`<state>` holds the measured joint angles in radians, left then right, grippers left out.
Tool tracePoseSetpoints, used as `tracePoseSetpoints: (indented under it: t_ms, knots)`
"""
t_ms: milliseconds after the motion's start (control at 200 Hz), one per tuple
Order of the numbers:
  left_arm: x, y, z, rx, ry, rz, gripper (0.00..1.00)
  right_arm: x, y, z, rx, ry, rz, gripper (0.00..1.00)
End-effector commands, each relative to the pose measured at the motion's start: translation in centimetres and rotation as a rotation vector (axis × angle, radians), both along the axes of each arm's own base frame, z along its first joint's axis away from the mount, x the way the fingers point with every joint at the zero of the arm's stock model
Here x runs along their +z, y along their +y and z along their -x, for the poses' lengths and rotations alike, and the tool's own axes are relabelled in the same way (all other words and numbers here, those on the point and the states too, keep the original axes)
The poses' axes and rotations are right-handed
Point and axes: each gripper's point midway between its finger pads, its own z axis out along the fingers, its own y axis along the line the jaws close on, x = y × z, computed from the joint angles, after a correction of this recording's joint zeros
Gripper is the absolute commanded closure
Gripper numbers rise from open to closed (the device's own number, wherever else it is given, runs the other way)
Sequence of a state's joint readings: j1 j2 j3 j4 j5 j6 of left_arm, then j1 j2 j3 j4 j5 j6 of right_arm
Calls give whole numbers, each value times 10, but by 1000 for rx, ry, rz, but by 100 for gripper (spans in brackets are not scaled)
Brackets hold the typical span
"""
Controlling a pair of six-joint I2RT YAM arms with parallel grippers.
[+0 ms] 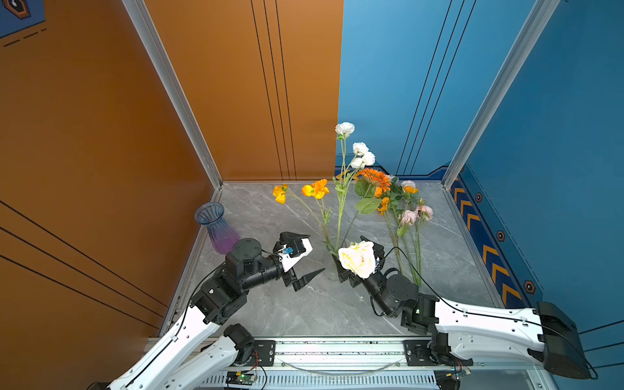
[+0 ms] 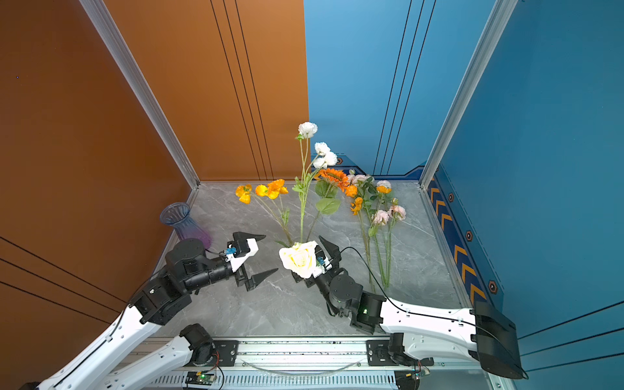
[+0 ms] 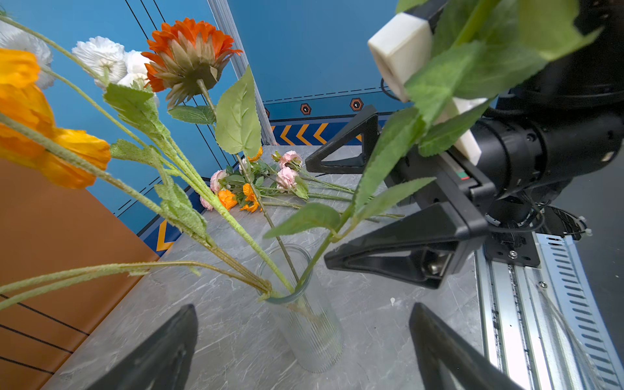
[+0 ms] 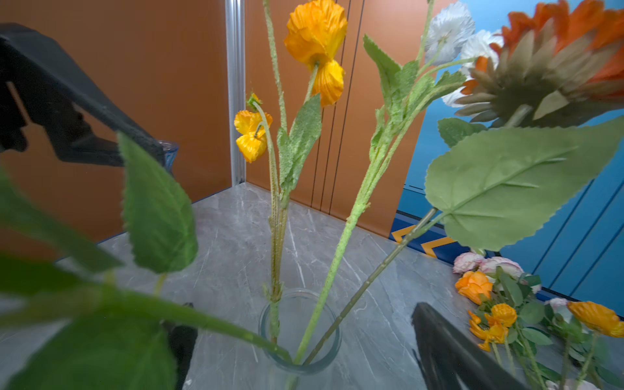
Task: Arrange the flowers into the vase
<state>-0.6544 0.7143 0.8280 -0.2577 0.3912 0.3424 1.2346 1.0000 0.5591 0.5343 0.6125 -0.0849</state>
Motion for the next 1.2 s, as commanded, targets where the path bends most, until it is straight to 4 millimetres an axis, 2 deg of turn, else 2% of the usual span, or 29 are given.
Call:
tracePoseSetpoints:
  t_ms: [0, 170, 255, 335, 455, 521, 586, 641, 781, 866, 1071, 1196]
  knots:
    - [0, -2, 1, -23, 18, 17, 2, -37, 2, 19, 135, 120, 109, 0]
    - [1, -2, 0, -22, 21, 21, 2, -46, -9, 32, 204, 203, 190, 0]
    - [0, -2, 1, -24, 25, 20, 2, -52, -18, 32, 189, 248, 227, 0]
    - [-7, -2, 0, -11, 31, 1, 2, -61, -40, 20, 80, 291, 239, 0]
    - [-29, -4, 3, 31, 22, -108, 2, -73, -92, -7, -157, 384, 172, 1]
    - [-42, -10, 10, 25, 39, -152, 2, -79, -119, -20, -256, 458, 97, 10]
    - [-53, -17, 20, -4, 42, -202, 2, -88, -138, -31, -304, 544, 16, 21]
    - [-58, -20, 26, -16, 38, -232, 2, -97, -156, -43, -363, 608, -49, 25]
    - [-66, -23, 30, -38, 40, -274, 2, -119, -186, -69, -459, 773, -103, 38]
    - [-69, -26, 33, -64, 57, -282, 2, -130, -203, -84, -514, 860, -109, 40]
    - [-89, -37, 34, -114, 127, -351, 2, -150, -229, -117, -571, 984, -145, 50]
    - [-93, -40, 34, -127, 145, -361, 2, -166, -230, -128, -562, 1042, -108, 61]
